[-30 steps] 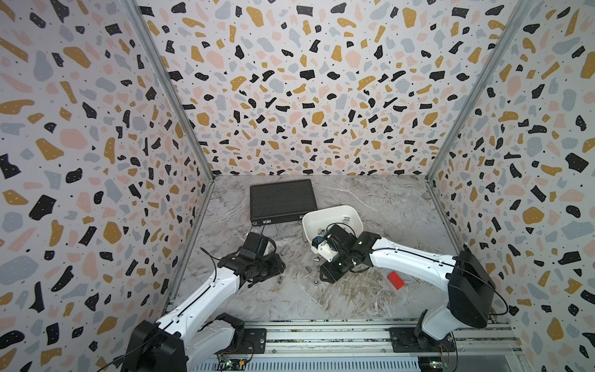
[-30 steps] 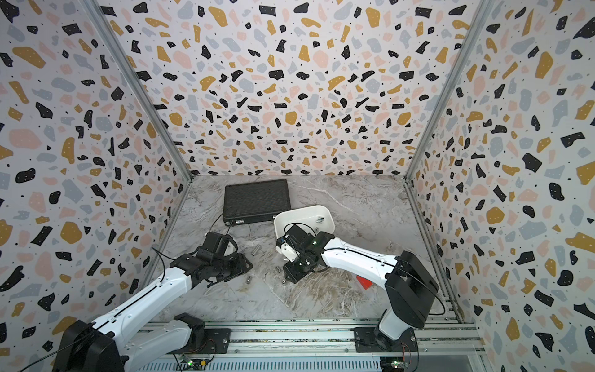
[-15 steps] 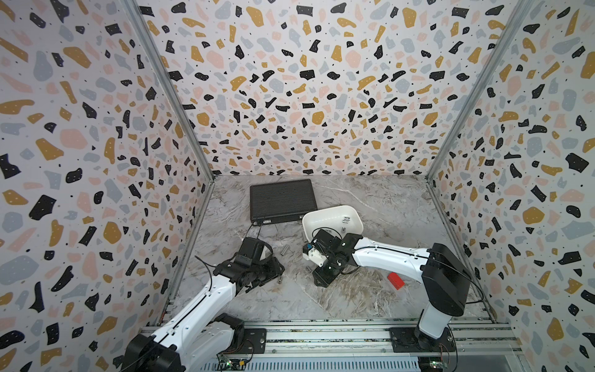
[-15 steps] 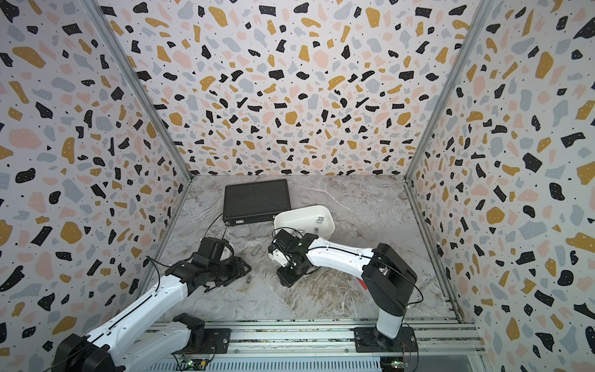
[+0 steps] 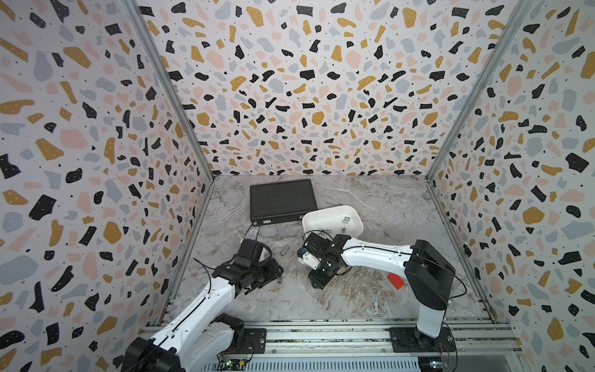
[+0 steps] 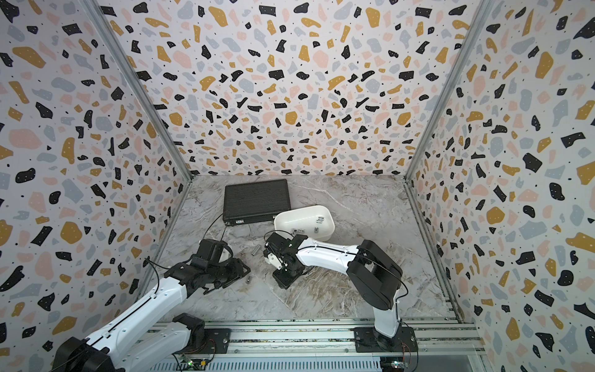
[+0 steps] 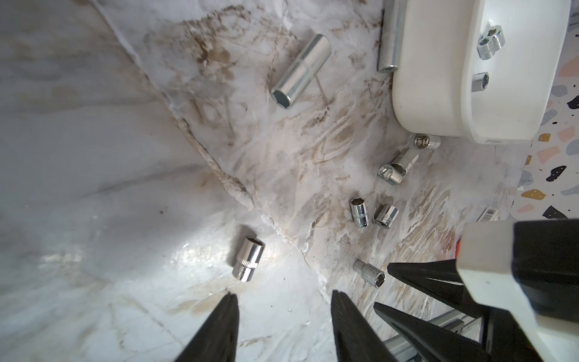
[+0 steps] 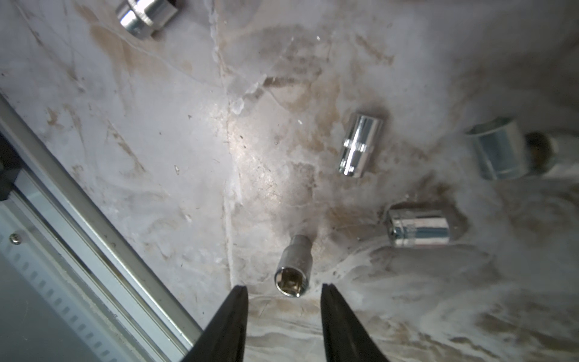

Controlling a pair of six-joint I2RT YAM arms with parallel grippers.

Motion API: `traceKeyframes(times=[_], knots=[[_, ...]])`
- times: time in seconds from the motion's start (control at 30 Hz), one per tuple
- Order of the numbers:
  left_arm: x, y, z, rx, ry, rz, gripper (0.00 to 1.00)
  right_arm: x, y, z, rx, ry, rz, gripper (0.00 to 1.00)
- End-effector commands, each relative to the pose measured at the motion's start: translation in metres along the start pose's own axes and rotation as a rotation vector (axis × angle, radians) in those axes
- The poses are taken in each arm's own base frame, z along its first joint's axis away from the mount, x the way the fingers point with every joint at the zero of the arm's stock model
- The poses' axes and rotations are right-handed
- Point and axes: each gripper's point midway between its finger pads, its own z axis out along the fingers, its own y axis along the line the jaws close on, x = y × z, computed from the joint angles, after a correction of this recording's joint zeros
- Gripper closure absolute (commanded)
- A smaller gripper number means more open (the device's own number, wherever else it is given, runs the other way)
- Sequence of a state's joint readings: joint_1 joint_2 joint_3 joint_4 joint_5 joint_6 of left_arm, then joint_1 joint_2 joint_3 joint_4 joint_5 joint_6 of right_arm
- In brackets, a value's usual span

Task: Put the socket on the desktop into the storage box
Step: Pick up the socket head at the center of the board.

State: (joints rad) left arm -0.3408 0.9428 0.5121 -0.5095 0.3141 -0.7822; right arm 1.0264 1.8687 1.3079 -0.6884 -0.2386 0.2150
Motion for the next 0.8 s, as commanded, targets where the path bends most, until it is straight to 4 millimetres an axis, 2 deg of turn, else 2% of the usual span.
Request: traceKeyframes(times=[0.0, 0.57, 0.77], knots=[[0.001, 0.002, 0.0, 0.007, 0.001, -0.007, 0.48, -0.003, 0.002, -0.004, 0.013, 0.009, -0.019, 0.57], [0.002, 0.007, 0.002, 0.007, 0.002, -0.017, 0.49, -0.006, -0.002, 0.011, 0.024, 0.042, -0.014, 0.62], [0.002, 0.007, 0.002, 0.008, 0.0, -0.017, 0.49, -0.006, -0.002, 0.011, 0.024, 0.043, -0.011, 0.71]])
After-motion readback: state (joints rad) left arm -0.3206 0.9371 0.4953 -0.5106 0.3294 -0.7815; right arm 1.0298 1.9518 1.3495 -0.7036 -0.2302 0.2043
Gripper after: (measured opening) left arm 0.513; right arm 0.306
